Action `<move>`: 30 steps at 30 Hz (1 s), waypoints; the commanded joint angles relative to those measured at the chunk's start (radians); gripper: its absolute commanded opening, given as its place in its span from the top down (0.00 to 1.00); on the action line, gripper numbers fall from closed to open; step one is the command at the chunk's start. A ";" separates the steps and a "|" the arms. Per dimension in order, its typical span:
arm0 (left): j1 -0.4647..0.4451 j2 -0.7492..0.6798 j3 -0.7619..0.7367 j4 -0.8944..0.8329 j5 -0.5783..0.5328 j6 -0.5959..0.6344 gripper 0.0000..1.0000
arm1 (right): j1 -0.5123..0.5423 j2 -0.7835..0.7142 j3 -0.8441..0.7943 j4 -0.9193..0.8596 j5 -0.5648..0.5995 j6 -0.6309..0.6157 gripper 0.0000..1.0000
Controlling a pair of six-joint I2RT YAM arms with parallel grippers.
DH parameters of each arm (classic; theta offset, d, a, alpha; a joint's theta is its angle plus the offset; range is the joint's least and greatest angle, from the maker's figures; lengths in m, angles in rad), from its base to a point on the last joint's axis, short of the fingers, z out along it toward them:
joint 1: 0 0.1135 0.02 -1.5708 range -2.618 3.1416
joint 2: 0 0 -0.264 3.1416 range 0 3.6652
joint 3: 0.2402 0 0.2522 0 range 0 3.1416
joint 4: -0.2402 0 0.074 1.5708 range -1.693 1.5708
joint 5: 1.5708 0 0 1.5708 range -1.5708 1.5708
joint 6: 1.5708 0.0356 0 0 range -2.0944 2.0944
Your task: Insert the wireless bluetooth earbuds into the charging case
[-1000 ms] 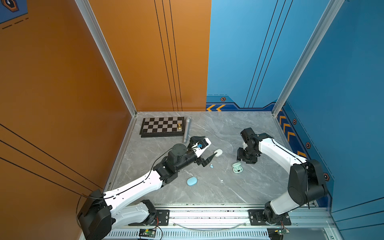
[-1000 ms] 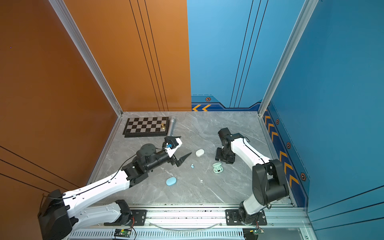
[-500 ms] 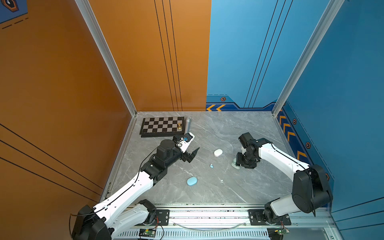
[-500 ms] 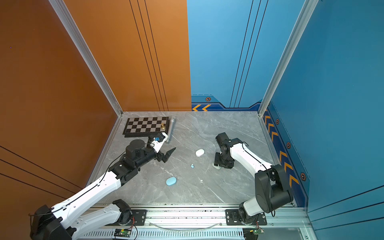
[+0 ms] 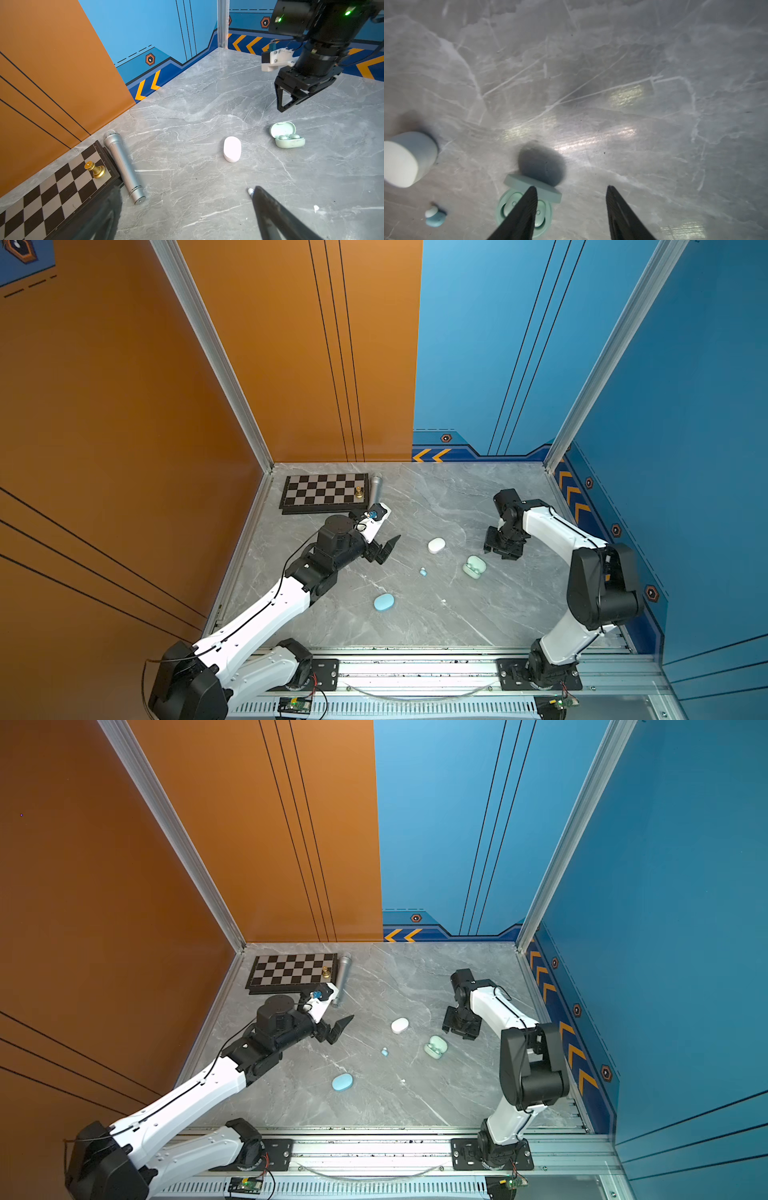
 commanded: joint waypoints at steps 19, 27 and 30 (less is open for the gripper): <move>-0.003 -0.044 0.033 -0.078 -0.018 0.006 0.02 | 0.113 -0.068 -0.048 -0.046 -0.071 -0.031 0.53; -0.003 -0.053 0.027 -0.072 -0.049 0.010 0.02 | 0.174 -0.140 -0.047 -0.065 -0.079 -0.001 0.53; -0.003 -0.065 0.030 -0.080 -0.084 -0.011 0.02 | 0.186 -0.144 -0.019 -0.053 -0.118 -0.038 0.53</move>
